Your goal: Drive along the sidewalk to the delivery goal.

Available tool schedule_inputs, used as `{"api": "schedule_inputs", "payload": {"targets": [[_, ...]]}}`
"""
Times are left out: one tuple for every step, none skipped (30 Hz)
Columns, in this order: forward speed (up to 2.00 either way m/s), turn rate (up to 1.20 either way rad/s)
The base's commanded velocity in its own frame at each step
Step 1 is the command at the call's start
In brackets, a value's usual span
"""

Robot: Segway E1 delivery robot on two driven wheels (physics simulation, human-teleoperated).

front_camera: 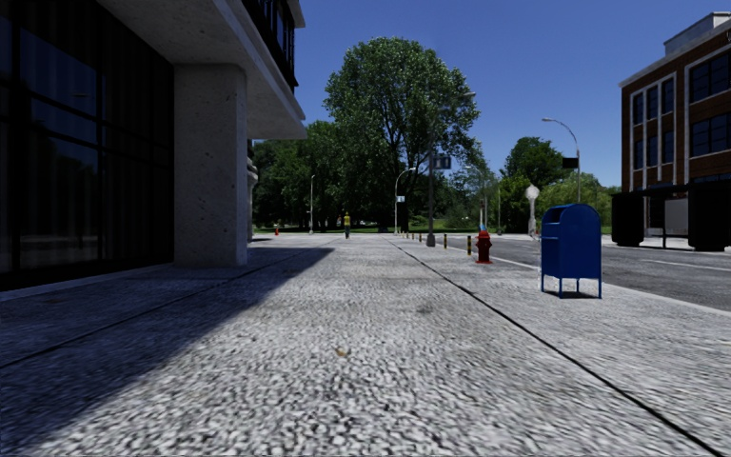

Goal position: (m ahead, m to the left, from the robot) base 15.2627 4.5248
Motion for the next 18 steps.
{"api": "schedule_inputs", "payload": {"targets": [[2.00, 0.00], [2.00, 0.00], [2.00, 0.00], [2.00, 0.00], [2.00, 0.00], [2.00, 0.00], [2.00, 0.00], [2.00, 0.00], [2.00, 0.00], [2.00, 0.00], [2.00, 0.00], [2.00, 0.00], [2.00, 0.00], [2.00, 0.00], [2.00, 0.00], [2.00, 0.00], [2.00, 0.00], [2.00, 0.00]]}}
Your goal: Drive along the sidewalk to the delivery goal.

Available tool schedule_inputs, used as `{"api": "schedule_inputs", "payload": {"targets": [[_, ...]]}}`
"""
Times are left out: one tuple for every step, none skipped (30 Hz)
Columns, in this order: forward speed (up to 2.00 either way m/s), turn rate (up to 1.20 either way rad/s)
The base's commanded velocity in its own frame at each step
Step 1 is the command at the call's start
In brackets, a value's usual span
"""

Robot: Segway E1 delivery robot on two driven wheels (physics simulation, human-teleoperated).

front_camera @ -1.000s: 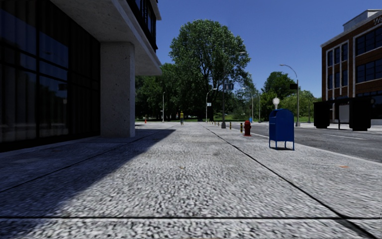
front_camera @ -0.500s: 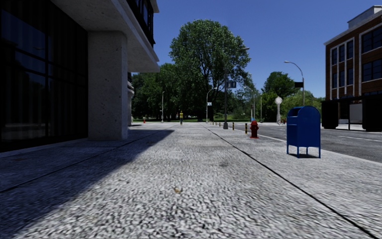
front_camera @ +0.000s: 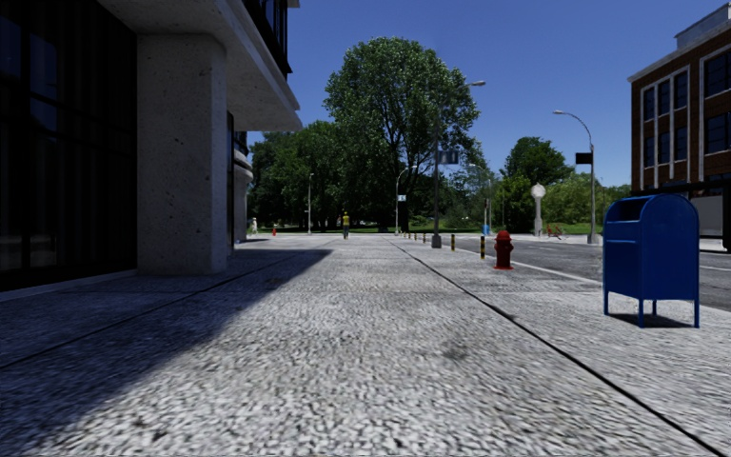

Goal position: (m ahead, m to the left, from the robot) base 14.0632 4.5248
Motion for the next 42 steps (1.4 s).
{"api": "schedule_inputs", "payload": {"targets": [[2.00, 0.00], [2.00, 0.00], [2.00, 0.00], [2.00, 0.00], [2.00, 0.00], [2.00, 0.00], [2.00, 0.00], [2.00, 0.00], [2.00, 0.00], [2.00, 0.00], [2.00, 0.01], [2.00, 0.02], [2.00, 0.02], [2.00, 0.10], [2.00, 0.12], [2.00, 0.13], [2.00, 0.13], [2.00, 0.13], [2.00, 0.13], [2.00, 0.13], [2.00, 0.13], [2.00, 0.13], [2.00, 0.13], [2.00, 0.13], [2.00, 0.13], [2.00, 0.13], [2.00, 0.13], [2.00, 0.13], [2.00, 0.14], [2.00, 0.14], [2.00, 0.14], [2.00, 0.14], [2.00, 0.14], [2.00, 0.17], [2.00, 0.18], [2.00, 0.19], [2.00, 0.20], [2.00, 0.20], [2.00, 0.21], [2.00, 0.22], [2.00, 0.22], [2.00, 0.24]]}}
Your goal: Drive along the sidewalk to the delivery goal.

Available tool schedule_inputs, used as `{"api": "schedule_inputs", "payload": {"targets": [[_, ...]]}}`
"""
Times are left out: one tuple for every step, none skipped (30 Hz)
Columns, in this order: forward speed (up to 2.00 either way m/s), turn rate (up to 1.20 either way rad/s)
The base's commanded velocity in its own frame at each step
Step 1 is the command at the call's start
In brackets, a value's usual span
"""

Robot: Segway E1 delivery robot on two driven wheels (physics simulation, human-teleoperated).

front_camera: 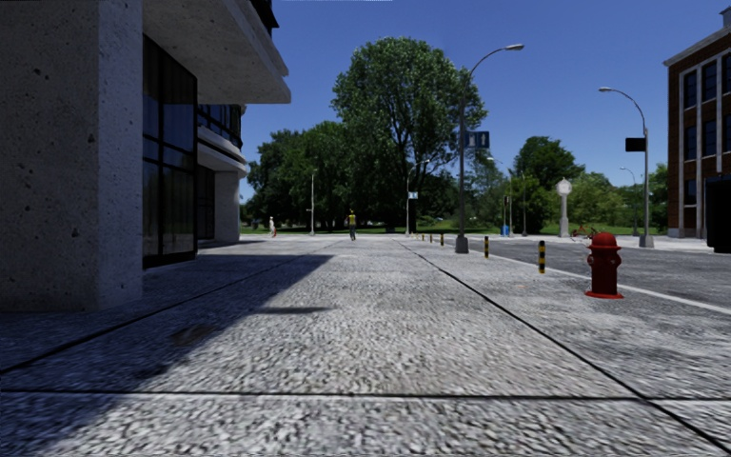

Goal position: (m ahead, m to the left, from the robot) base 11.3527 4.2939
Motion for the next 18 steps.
{"api": "schedule_inputs", "payload": {"targets": [[2.00, 0.24], [2.00, 0.25], [2.00, 0.26], [2.00, 0.26], [2.00, 0.26], [2.00, 0.26], [2.00, 0.27], [2.00, 0.28], [2.00, 0.29], [2.00, 0.29], [2.00, 0.29], [2.00, 0.29], [2.00, 0.29], [2.00, 0.29], [2.00, 0.29], [2.00, 0.29], [2.00, 0.29], [2.00, 0.29]]}}
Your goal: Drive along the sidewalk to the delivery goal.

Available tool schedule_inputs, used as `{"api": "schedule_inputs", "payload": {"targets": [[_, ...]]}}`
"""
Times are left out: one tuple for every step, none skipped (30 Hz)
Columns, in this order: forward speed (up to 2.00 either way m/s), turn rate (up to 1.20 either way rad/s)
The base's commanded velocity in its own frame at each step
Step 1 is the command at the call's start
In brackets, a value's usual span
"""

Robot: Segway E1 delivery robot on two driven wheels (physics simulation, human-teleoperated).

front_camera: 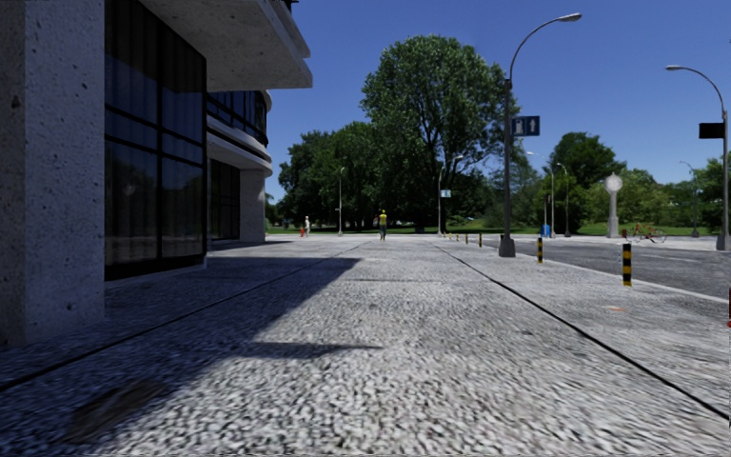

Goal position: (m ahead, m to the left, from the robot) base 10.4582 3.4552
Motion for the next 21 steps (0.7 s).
{"api": "schedule_inputs", "payload": {"targets": [[2.00, 0.29], [2.00, 0.29], [2.00, 0.29], [2.00, 0.29], [2.00, 0.29], [2.00, 0.29], [2.00, 0.29], [2.00, 0.29], [2.00, 0.29], [2.00, 0.29], [2.00, 0.29], [2.00, 0.29], [2.00, 0.29], [2.00, 0.29], [2.00, 0.29], [2.00, 0.29], [2.00, 0.29], [2.00, 0.29], [2.00, 0.29], [2.00, 0.29], [2.00, 0.29]]}}
